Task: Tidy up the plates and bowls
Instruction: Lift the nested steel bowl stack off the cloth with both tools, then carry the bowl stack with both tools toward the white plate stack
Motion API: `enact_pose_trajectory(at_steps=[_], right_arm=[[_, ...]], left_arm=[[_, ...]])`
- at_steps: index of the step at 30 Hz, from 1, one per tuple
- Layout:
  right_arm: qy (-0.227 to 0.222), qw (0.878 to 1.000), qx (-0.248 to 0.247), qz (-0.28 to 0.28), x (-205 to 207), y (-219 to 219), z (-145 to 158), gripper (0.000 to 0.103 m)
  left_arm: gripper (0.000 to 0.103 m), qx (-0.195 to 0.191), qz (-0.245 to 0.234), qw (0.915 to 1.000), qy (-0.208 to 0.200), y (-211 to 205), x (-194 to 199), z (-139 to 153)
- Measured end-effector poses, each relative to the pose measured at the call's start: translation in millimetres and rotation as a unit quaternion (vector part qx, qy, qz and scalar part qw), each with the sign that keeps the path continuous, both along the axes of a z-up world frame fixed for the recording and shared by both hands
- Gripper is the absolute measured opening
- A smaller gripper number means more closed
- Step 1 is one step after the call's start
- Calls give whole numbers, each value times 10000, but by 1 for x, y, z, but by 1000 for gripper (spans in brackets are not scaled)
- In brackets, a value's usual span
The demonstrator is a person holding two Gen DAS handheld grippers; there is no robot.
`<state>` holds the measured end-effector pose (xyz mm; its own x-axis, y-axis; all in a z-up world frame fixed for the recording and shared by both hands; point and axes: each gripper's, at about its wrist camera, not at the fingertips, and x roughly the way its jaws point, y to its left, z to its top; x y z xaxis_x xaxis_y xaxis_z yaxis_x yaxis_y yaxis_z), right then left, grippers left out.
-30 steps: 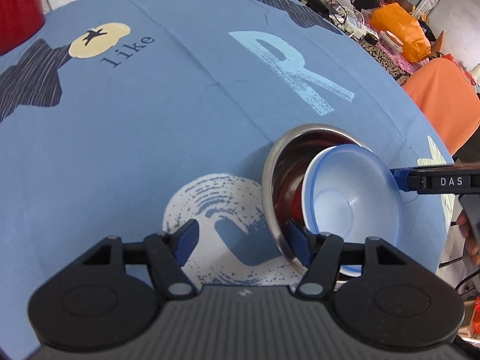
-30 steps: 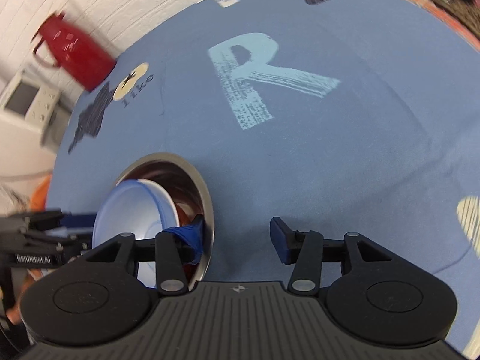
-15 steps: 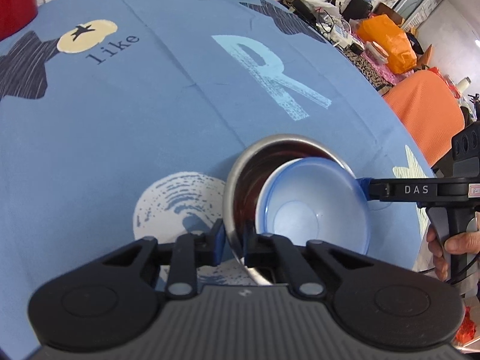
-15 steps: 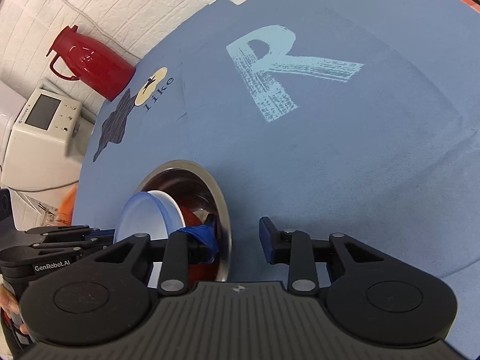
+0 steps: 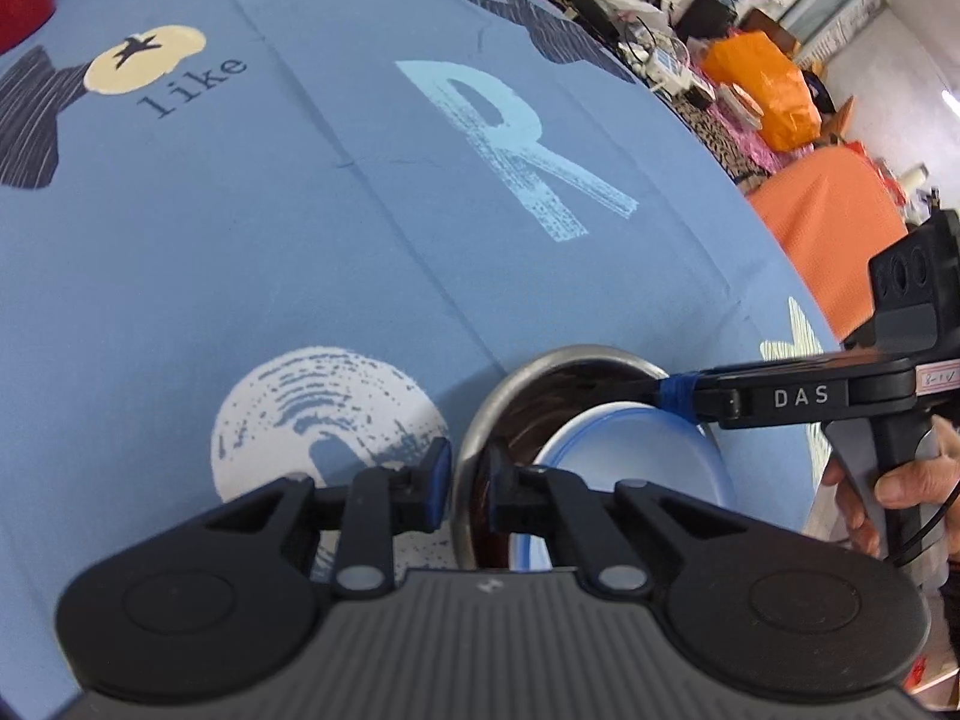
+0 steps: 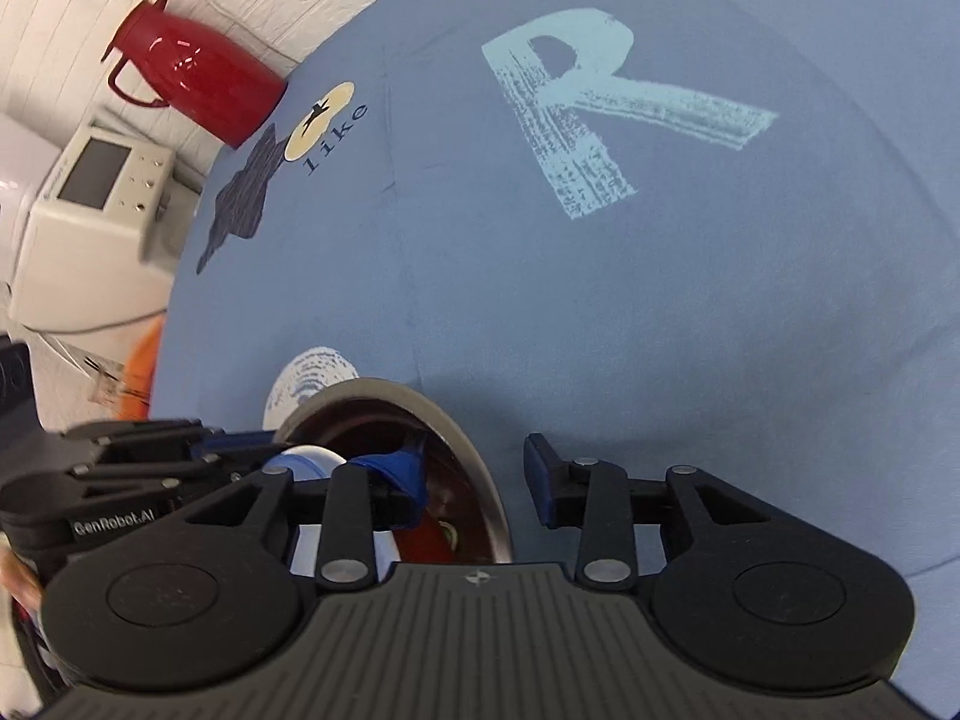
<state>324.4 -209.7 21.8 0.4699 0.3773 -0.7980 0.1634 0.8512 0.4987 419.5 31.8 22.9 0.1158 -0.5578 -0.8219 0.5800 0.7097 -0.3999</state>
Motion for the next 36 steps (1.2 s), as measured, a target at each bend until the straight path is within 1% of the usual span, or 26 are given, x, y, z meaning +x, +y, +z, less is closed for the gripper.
enact_pose_trajectory(at_steps=[1, 2, 3, 4, 5, 7, 9, 12, 13, 15, 16, 18, 21, 25, 30, 33, 36], right_arm=[[-98, 9998, -177, -29, -7, -3, 5, 19], [-233, 9993, -296, -60, -15, -6, 11, 22], [-386, 9984, -382, -140, -25, -9, 18, 22], [-611, 9966, -491, -259, -39, -13, 26, 23], [-752, 9950, -604, -253, -51, -13, 31, 23], [-904, 9934, -686, -176, -78, -10, 38, 23], [-988, 9934, -583, -88, -105, -5, 37, 23], [-854, 9955, -400, -53, -123, 5, 28, 23], [-802, 9963, -313, -15, -122, 9, 25, 23], [-677, 9972, -330, -7, -116, 15, 19, 23], [-683, 9972, -298, -9, -116, 16, 18, 25], [-692, 9974, -184, -48, -113, 16, 15, 25], [-703, 9973, -197, -9, -109, 16, 15, 25], [-710, 9961, -522, -86, -96, 11, 14, 26], [-869, 9916, -950, -140, -74, 3, 12, 26], [-790, 9925, -925, -131, -62, -3, 7, 25], [-783, 9931, -859, -131, -67, -6, 7, 25]], left_arm=[[12, 85, -57, 9999, -4, 0, 1, -1], [22, 132, -100, 9999, -26, 0, 2, -2], [31, 151, -110, 9998, -41, 1, 3, -3], [35, 160, -49, 9999, -21, 3, 5, -6], [39, 137, -7, 9999, 18, 5, 7, -7], [40, 33, 14, 10000, 82, 8, 9, -10], [44, -5, 55, 9999, 102, 10, 9, -12], [47, 31, 60, 10000, 39, 10, 8, -11], [47, 39, 60, 10000, 37, 10, 8, -11], [49, 74, 66, 10000, 3, 9, 7, -11], [50, 101, 74, 9999, -34, 9, 6, -10], [51, 132, 70, 9998, -115, 8, 4, -10], [52, 133, 110, 9998, -86, 9, 6, -10], [53, 128, 175, 9998, -40, 9, 8, -11], [55, 121, 295, 9995, 1, 12, 10, -11], [57, 103, 350, 9993, 52, 13, 10, -13], [57, 147, 309, 9994, 103, 15, 9, -14]])
